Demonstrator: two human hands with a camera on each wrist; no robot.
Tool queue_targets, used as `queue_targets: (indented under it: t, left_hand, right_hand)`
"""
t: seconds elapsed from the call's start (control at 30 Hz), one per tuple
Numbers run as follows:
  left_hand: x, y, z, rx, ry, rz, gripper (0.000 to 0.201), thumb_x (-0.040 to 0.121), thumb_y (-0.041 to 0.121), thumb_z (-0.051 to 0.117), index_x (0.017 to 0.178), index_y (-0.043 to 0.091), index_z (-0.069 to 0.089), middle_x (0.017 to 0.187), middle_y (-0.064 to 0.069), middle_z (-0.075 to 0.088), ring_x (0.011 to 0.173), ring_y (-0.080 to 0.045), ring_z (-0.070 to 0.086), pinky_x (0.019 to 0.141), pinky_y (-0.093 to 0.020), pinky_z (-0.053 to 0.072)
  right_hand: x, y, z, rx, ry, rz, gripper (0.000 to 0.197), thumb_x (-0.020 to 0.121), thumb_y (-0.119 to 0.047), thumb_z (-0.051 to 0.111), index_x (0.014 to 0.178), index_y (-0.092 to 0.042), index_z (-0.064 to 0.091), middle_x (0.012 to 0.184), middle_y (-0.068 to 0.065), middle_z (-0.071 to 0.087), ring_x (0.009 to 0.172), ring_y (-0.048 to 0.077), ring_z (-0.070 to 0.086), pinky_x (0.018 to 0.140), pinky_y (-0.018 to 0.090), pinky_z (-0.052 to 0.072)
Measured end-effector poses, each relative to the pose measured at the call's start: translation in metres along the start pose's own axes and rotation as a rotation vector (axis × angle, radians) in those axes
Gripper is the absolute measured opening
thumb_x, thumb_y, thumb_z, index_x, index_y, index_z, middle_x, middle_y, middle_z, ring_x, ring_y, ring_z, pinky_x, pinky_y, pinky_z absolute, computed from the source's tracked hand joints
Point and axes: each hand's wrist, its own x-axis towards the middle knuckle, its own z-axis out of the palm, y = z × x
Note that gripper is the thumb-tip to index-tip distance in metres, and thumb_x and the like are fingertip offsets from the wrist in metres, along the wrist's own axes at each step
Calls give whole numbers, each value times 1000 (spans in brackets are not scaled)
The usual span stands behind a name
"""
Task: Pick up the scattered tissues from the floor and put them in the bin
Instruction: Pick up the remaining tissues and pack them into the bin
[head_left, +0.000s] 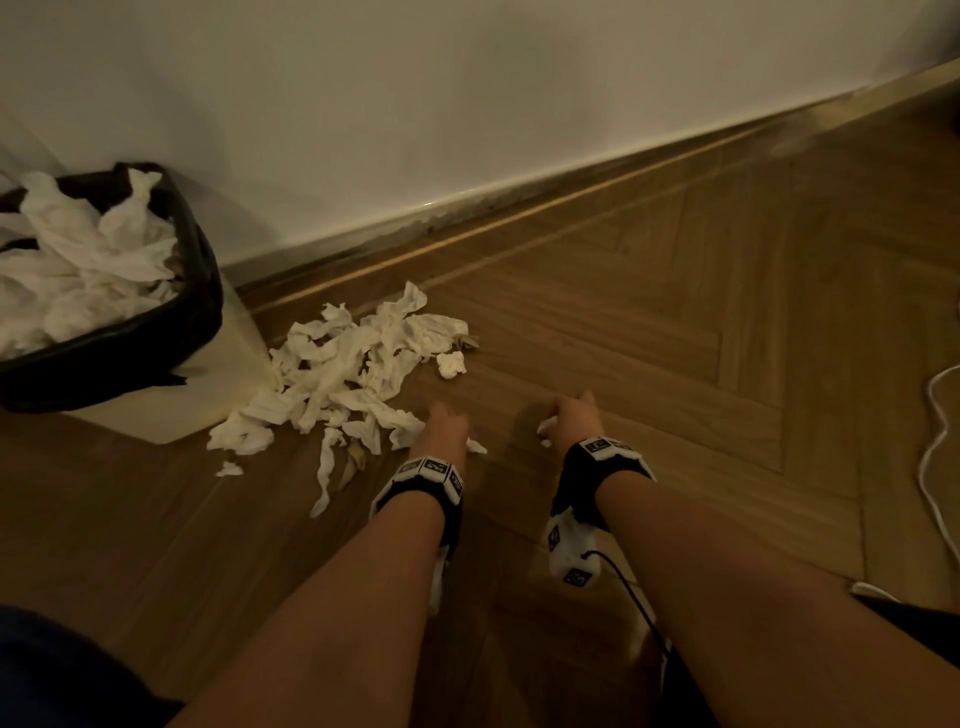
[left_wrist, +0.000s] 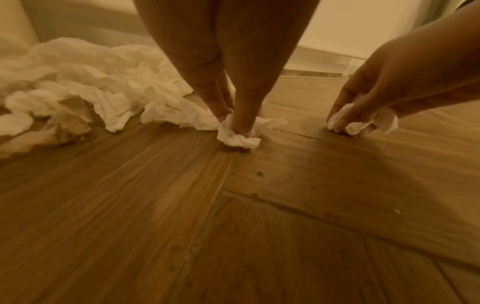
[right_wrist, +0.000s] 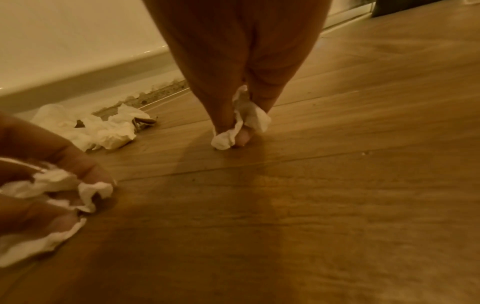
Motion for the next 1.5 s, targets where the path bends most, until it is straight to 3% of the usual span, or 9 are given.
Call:
queue_targets:
  t: [0.23, 0.47, 0.6, 0.7, 0.83, 1.03, 1.17, 1.27, 1.5]
  left_hand:
    - [4, -14, -9, -158, 68, -17, 28, 93, 12, 48, 115, 23, 62, 119, -6, 62, 109, -24, 58, 89, -33, 48]
    - [3, -23, -13, -362, 143, -49, 27, 91, 3, 51, 112, 8, 69, 129, -12, 58, 118, -27, 54, 97, -28, 41]
    - [3, -26, -17, -659, 183, -199, 27, 94, 11, 49, 114, 13, 67, 126, -12, 60, 109, -30, 58, 87, -30, 47]
    - [3, -27, -22, -785, 154, -255, 33, 96, 16, 47, 126, 12, 58, 130, -13, 56, 115, -31, 54, 91, -30, 43]
    - [-2, -30, -23, -1121, 63, -298, 41, 95, 5, 42, 135, 4, 45, 136, -21, 49, 122, -38, 50, 101, -45, 44]
    - [-13, -37, -34, -1593, 71, -530, 45, 99, 11, 39, 143, 9, 32, 147, -14, 37, 134, -29, 37, 105, -36, 35]
    - [-23, -47, -42, -1751, 200, -504, 36, 95, 5, 28, 123, 3, 51, 116, -12, 53, 114, -28, 50, 98, -40, 38]
    - [-28, -50, -52, -1815, 284, -448, 34, 97, 12, 22, 70, 13, 42, 63, -7, 46, 63, -20, 41, 69, -29, 39]
    - [-59, -47, -82, -1811, 175, -378, 21, 81, 1, 33, 67, 12, 43, 62, -8, 44, 49, -23, 45, 50, -24, 36]
  right_hand:
    - [-4, 3, 5, 665, 4, 195, 21, 89, -11, 63, 109, -4, 62, 106, 7, 70, 77, 13, 64, 60, 16, 46]
    - [-12, 6, 12, 1104, -72, 253, 22, 87, -13, 66, 108, -7, 65, 69, 1, 60, 53, 11, 51, 39, 16, 42]
    - [-16, 5, 15, 1537, -195, 278, 26, 94, -5, 52, 119, -7, 59, 88, 6, 58, 73, 15, 53, 56, 19, 49]
    - [-24, 5, 16, 1834, -311, 284, 18, 98, -5, 43, 99, -16, 57, 88, 10, 54, 62, 16, 59, 44, 17, 50]
    - [-31, 0, 16, 1945, -387, 222, 23, 100, -6, 36, 101, -21, 53, 85, 10, 49, 37, 11, 52, 41, 15, 44]
    - [-44, -6, 12, 1995, -400, 199, 21, 99, -6, 37, 100, -18, 54, 83, 13, 50, 58, 13, 40, 41, 16, 41]
    - [-51, -10, 10, 1983, -407, 186, 18, 100, -11, 37, 98, -19, 53, 82, 11, 49, 57, 12, 38, 43, 18, 39]
    - [-57, -14, 5, 2004, -402, 197, 19, 101, -11, 36, 94, -18, 53, 82, 9, 48, 58, 13, 37, 44, 19, 40]
    - [-74, -35, -16, 2088, -340, 235, 30, 95, 5, 30, 96, -11, 55, 85, 13, 50, 68, 18, 42, 52, 22, 38]
